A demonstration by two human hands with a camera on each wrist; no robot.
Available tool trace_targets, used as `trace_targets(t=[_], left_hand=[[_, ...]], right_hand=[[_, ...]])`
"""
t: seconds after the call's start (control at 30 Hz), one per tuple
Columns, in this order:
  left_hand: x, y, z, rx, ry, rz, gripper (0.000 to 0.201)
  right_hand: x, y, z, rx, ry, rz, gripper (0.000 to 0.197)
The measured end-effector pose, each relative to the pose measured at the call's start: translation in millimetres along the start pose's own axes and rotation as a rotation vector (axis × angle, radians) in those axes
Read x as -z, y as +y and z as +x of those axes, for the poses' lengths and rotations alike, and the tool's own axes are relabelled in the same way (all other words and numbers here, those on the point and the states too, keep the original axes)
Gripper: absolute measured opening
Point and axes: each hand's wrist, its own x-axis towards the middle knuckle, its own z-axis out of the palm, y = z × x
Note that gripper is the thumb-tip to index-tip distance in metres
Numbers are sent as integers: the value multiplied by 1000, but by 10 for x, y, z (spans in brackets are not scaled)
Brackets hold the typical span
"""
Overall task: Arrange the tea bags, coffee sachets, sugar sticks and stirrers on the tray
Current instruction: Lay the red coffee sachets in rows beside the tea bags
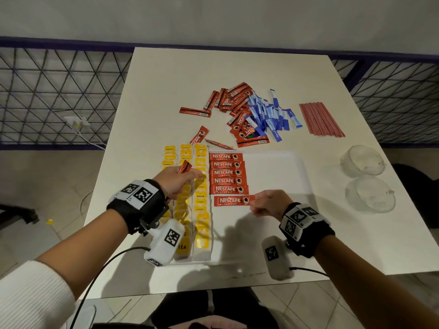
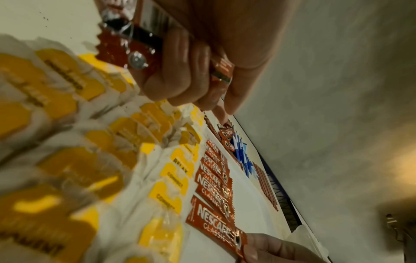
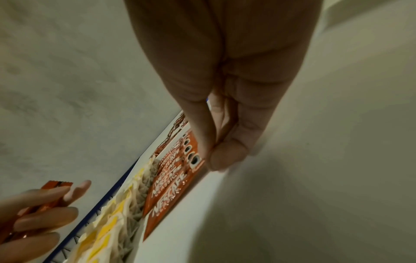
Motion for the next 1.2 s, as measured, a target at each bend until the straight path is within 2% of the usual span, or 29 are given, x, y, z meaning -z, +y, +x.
trace_targets(t=[0.1,0.2,0.47,0.63,0.73,0.83,0.93,1.1,1.2], left_hand=[[24,7,-12,-5,-9,-2,13],[31,3,-37,0,-14,6,13],[50,-38,-62,13,5,38,18],[35,-13,-92,16,-18,52,11],[16,-2,-104,16,-29,26,14],[-7,6,-103,12,-14,25,36],[-24,12,-112,18,-17,13,42],[-26,-30,-117,12,-25,-5,18],[-45,-38,-128,18,-34,-29,16]], right_hand=[[-15,-28,7,-27,3,21,5],[-38,-52,17,-49,18,19,13],[-103,-105,-22,-90,58,-19,9],[-127,-128,-32,-91,64,-35,8],[-134,-140,-39,-105,66,-33,10],[-143,-147,-31,-117,77,-32,14],[-153,-145,-10,-119,91,-65,15],[-171,-97,24,-82,118,-27,16],[-159,-124,-3,-122,78,8,20]])
